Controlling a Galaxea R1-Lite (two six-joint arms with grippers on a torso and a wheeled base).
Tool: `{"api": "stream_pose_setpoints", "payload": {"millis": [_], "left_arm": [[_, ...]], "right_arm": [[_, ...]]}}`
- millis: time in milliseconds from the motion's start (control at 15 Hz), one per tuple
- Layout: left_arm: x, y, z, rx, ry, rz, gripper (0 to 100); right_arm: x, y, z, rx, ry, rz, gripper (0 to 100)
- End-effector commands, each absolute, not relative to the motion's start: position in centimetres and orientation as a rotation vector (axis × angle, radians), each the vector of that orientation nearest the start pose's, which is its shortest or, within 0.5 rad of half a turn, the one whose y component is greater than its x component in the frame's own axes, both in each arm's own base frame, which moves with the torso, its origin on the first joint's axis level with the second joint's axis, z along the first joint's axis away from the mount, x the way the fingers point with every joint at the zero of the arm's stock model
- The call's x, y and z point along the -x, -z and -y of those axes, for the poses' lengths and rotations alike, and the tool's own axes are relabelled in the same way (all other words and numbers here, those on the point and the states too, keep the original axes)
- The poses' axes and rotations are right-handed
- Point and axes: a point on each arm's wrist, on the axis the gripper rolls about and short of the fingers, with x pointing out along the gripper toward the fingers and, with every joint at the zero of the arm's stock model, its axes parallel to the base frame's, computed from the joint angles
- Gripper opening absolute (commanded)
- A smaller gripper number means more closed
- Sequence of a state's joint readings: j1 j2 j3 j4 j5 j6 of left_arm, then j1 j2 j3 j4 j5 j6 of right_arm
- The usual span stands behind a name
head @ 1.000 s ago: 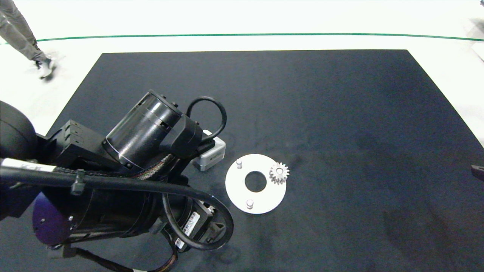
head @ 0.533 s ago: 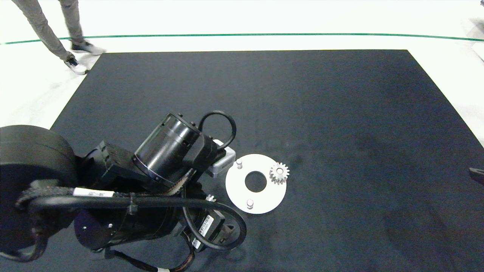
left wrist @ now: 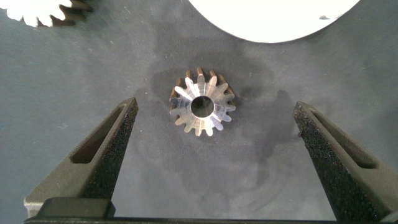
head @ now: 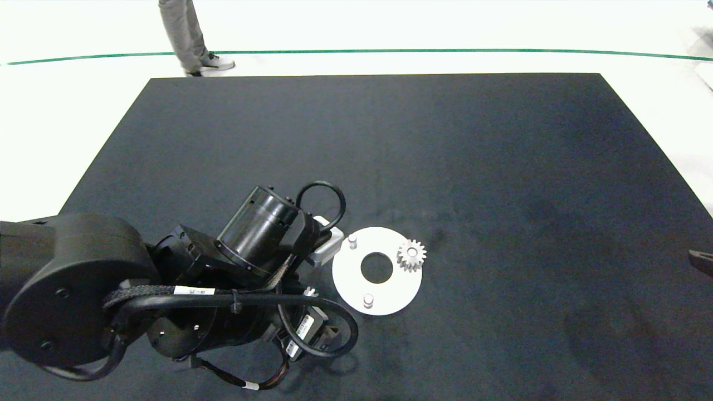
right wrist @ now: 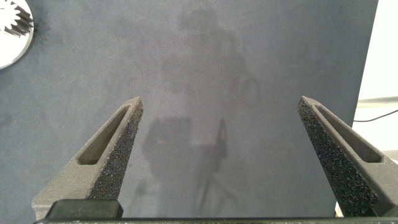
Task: Install three planetary gears onto the carrier pins
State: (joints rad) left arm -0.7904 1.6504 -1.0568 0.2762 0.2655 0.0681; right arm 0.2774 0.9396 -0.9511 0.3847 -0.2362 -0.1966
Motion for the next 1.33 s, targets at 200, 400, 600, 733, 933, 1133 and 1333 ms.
{"api": "stream_pose_setpoints", "payload": {"millis": [200, 400, 600, 733, 933, 1133, 1333], "left_arm": [[-20.45, -17.7, 19.66, -0.517, 0.511, -0.762, 100], [-20.9, -17.34, 20.06, -0.51, 0.512, -0.752, 100], [-20.86, -17.28, 20.15, -0.513, 0.514, -0.75, 99], [-20.89, -17.28, 20.11, -0.512, 0.513, -0.751, 95], [-20.87, -17.21, 20.02, -0.52, 0.514, -0.752, 89], [-20.81, -17.05, 19.97, -0.529, 0.516, -0.756, 83], [-20.83, -17.09, 19.98, -0.53, 0.517, -0.754, 77]], "right_arm": [[-9.06, -28.14, -2.03, 0.293, -0.076, -0.365, 100], [-9.02, -28.12, -2.02, 0.293, -0.076, -0.365, 100], [-9.02, -28.12, -2.02, 0.294, -0.076, -0.365, 100], [-8.98, -28.09, -2.01, 0.301, -0.077, -0.365, 100], [-8.96, -28.04, -2.0, 0.305, -0.078, -0.364, 100], [-8.96, -28.0, -2.0, 0.307, -0.079, -0.366, 100], [-8.96, -28.0, -2.0, 0.307, -0.079, -0.366, 100]]}}
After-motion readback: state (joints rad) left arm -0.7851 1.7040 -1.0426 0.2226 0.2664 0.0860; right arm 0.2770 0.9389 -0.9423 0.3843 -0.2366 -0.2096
